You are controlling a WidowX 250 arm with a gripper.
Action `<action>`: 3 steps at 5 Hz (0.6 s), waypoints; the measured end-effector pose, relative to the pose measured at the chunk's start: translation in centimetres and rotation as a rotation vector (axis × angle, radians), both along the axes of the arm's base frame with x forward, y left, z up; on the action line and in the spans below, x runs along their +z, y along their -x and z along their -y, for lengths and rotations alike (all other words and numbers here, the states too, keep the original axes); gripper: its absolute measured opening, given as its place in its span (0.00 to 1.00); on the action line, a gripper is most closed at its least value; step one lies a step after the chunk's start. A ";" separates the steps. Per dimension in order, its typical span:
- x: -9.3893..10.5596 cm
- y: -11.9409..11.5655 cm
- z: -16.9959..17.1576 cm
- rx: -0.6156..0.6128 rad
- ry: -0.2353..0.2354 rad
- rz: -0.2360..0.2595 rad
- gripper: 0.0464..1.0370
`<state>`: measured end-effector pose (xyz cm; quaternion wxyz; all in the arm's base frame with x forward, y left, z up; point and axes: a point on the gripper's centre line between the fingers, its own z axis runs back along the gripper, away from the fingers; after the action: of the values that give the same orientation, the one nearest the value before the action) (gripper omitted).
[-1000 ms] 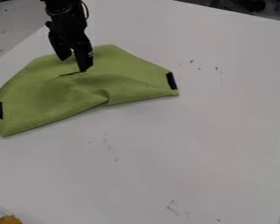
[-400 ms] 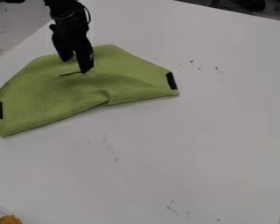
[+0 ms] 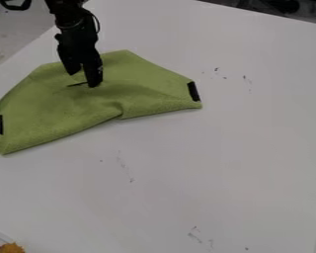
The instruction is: The robot spread out the cloth
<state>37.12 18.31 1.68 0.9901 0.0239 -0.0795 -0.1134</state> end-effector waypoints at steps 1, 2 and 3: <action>0.0 -0.1 0.1 -0.003 0.009 0.003 0.92; 0.0 0.0 0.1 0.001 0.014 0.006 0.63; -0.1 0.0 0.0 0.004 0.009 0.007 0.33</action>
<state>37.11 18.27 1.60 0.9901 0.0201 -0.0832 -0.1108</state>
